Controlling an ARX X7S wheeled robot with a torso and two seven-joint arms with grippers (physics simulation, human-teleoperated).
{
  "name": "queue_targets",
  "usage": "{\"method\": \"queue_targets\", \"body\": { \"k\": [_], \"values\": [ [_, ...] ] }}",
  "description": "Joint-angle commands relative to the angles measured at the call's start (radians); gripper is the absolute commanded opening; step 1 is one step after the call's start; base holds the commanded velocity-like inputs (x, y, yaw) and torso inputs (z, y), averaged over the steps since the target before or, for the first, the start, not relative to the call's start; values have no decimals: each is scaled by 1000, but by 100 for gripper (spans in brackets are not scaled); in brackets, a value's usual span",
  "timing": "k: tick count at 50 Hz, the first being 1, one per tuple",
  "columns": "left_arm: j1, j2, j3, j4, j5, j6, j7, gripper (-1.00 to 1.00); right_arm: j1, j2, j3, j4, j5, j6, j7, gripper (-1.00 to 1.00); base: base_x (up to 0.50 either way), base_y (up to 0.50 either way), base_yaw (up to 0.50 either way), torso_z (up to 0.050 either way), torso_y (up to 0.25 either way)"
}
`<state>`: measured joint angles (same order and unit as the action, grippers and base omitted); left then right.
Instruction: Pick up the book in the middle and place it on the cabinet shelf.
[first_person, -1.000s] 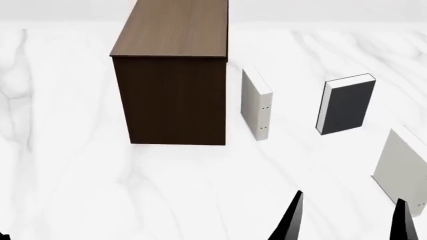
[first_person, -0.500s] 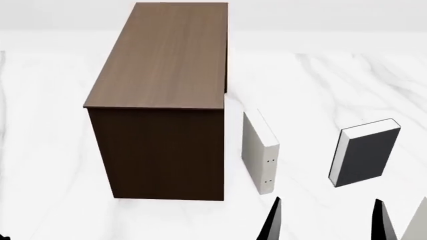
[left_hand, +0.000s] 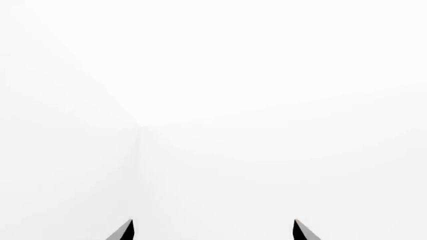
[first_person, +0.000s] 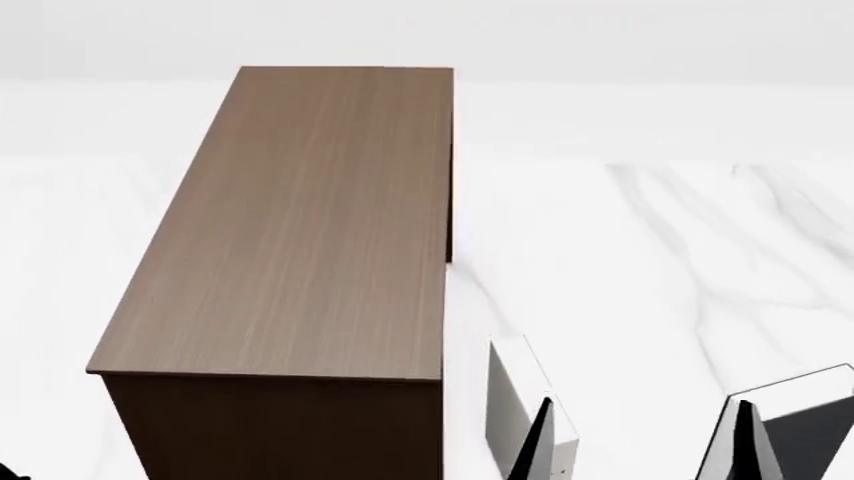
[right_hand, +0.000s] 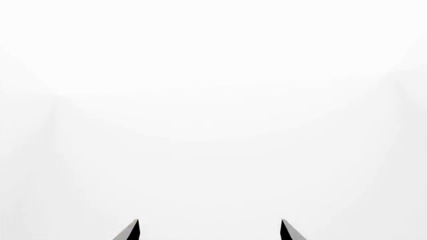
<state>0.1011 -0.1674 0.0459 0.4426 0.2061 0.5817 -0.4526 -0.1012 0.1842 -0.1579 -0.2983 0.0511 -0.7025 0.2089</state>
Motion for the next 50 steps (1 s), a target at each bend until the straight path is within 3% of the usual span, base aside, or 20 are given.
{"method": "queue_targets", "body": {
  "k": [1, 11, 39, 50],
  "values": [
    [2, 9, -15, -10, 1, 5, 12, 100, 2, -12, 16, -2, -11, 24, -4, 100, 500, 0, 0, 0, 0],
    [2, 1, -5, -13, 2, 0, 6, 100, 20, -18, 28, 0, -15, 83, 27, 100, 33, 0, 0, 0, 1],
    [8, -21, 38, -27, -2, -6, -1, 100, 243, -129, 219, 43, -132, 543, 378, 100, 0, 0, 0, 0, 0],
    [11, -28, 43, -19, -6, -13, -8, 100, 298, -123, 226, 96, -168, 624, 465, 100, 0, 0, 0, 0, 0]
  ]
}}
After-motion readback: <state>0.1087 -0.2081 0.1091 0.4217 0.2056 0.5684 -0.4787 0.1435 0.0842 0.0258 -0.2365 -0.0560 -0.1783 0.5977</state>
